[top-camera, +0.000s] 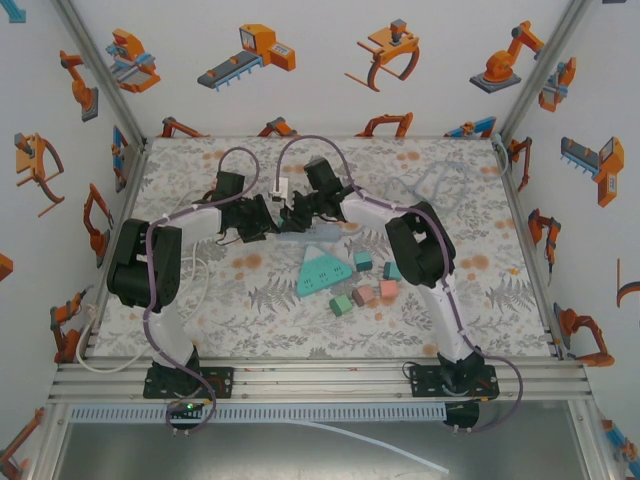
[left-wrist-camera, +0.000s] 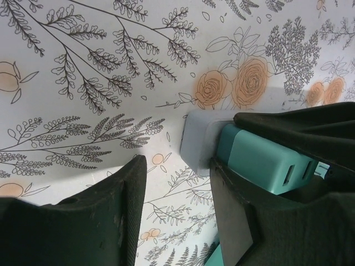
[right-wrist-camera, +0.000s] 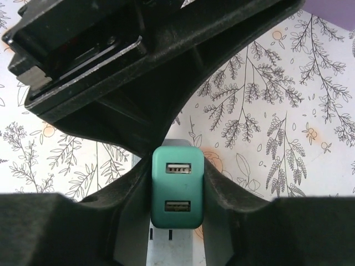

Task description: Pull the plug off the socket

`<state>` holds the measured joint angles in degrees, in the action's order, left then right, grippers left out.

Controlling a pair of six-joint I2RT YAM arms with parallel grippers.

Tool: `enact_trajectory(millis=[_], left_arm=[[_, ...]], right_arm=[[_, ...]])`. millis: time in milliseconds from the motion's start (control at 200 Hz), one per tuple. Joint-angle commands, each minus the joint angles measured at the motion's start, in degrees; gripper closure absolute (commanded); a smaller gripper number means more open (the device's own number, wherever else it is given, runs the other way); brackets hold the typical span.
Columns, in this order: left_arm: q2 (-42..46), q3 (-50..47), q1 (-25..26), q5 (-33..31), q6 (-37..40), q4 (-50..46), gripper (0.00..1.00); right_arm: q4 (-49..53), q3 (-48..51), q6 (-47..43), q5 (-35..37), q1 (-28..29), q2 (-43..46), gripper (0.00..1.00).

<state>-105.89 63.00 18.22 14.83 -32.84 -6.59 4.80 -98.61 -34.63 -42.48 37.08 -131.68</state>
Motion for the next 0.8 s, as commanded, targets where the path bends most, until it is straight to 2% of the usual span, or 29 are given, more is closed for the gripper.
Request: enact_trajectory(millis=[0,130,230,365,566,626,716,796], left_arm=[[-2.87,-0.60,0.27,-3.25,0.75,-1.10,0.52],[-3.65,-0.81,1.02,-4.68,1.31,-3.35,0.53],[-6.38,-0.60,1.49,-6.02,1.00,-5.56,0.53],[-9.77,-0.71,1.39,-5.56,-0.18,-6.83,0.54],[-10.14,-1.22,1.40,-7.28,-0.39,-8.06,0.55],[-10.06,-0.96,1.40,-7.45,-0.08,-8.51,0.55],[-10.08,-0.74,1.52,-7.33,0.32,-8.90,0.55],[-9.98,-0.66,1.44,-7.24,0.49,-9.08,0.55]], right_arm=[[3.77,-2.64,-1.73,-0.63,0.45,-0.95,0.75],[3.81,-3.02,-1.50,-1.62,0.60,0.00,0.93],[1.50,-4.04,2.90,-2.85,0.87,1.36,1.00],[-3.46,-5.50,10.89,-3.37,0.87,2.85,1.00],[-4.29,-6.72,13.96,-5.16,0.89,3.44,1.00],[-3.90,-5.97,12.42,-4.36,1.13,3.47,1.00],[2.21,-6.39,4.62,-0.85,2.36,3.78,1.00],[2.94,-6.86,4.39,-0.92,2.56,4.05,1.00]])
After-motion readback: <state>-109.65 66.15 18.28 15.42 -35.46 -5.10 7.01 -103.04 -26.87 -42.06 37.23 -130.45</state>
